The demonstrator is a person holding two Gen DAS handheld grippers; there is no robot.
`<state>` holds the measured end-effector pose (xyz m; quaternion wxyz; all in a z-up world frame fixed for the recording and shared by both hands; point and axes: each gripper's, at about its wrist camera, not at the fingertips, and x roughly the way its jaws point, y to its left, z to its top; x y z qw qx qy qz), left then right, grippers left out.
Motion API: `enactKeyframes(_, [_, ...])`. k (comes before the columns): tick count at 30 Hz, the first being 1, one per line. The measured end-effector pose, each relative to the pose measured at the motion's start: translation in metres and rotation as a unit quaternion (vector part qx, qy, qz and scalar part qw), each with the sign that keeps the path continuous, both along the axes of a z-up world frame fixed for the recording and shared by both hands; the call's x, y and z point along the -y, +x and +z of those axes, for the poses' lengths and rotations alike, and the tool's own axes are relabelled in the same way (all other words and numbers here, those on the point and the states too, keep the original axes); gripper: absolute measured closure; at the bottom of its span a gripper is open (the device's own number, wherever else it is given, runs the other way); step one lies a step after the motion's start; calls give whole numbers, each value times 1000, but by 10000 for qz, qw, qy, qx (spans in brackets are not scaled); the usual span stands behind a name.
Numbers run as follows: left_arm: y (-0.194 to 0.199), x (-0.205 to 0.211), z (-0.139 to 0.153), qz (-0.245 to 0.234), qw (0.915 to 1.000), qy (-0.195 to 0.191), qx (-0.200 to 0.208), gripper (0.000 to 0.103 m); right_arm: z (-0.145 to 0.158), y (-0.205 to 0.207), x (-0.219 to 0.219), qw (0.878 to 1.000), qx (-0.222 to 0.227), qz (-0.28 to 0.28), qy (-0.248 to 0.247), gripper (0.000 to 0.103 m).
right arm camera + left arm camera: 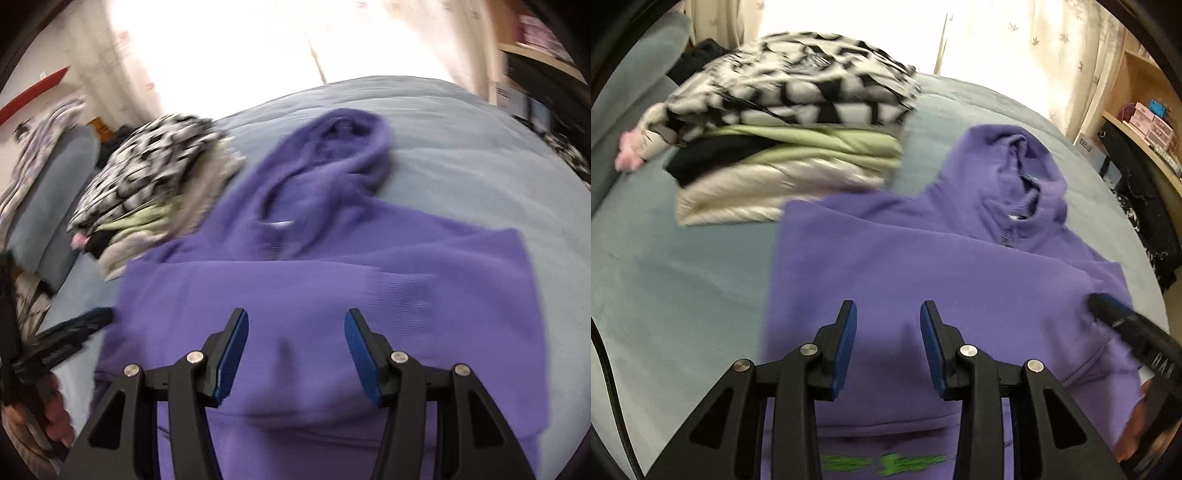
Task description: Fold large clothes
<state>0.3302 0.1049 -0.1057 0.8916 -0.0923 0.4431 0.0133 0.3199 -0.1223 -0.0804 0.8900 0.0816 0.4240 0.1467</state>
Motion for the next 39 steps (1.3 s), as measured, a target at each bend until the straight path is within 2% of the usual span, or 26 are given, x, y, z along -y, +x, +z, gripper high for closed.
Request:
enactKeyframes(5, [14, 29, -38, 30, 9994, 306, -156, 69, -21, 12, -49, 9990, -137, 408, -153, 48])
enactKeyframes(7, [14, 29, -48, 54, 9990, 452, -30, 64, -36, 19, -58, 9979, -285, 456, -354, 50])
enactKeyframes(10, [15, 22, -50, 84, 9983, 568, 114, 55, -44, 27, -51, 9964, -141, 375, -741, 59])
enactKeyframes(12, [16, 9, -49, 178, 9982, 558, 140, 55, -42, 29, -32, 9947, 9, 45, -1024, 59])
enactKeyframes(13, [16, 1, -49, 296, 9977, 591, 131, 55, -41, 30, -17, 9940, 35, -182, -1076, 63])
enactKeyframes(14, [17, -7, -49, 378, 9975, 581, 100, 55, -41, 31, -2, 9948, -1, -310, -968, 71])
enactKeyframes(15, [17, -13, -48, 390, 9980, 490, 85, 55, -42, 32, 13, 9968, -101, -341, -716, 86])
enactKeyframes(16, [16, -17, -47, 391, 9984, 398, 82, 55, -42, 32, 22, 9974, -176, -373, -598, 91])
enactKeyframes(19, [8, -22, -39, 474, 9980, 408, 74, 55, -32, 21, 29, 9977, -219, -390, -507, 87])
enactKeyframes(21, [-3, -19, -30, 458, 9981, 411, 100, 55, -25, 10, 21, 9969, -187, -373, -664, 86])
enactKeyframes(23, [-15, -12, -20, 315, 9986, 406, 142, 55, -19, -4, 9, 9979, -170, -190, -594, 85])
enactKeyframes(25, [-30, -6, -12, 165, 9989, 406, 179, 55, -12, -20, -6, 9988, -170, 15, -465, 75])
enactKeyframes(28, [-52, 2, -7, 42, 9993, 362, 113, 49, -6, -44, -27, 9988, -116, 304, -370, 61])
enactKeyframes(31, [-65, 12, -19, -56, 9991, 379, -172, 48, -7, -60, -49, 9970, -103, 594, -488, 60])
enactKeyframes(34, [-71, 13, -37, -5, 9974, 550, -459, 48, -20, -65, -60, 9947, -279, 712, -691, 60])
enactKeyframes(39, [-75, 5, -46, 0, 9977, 483, -471, 48, -44, -57, -36, 9936, -588, 330, -909, 60])
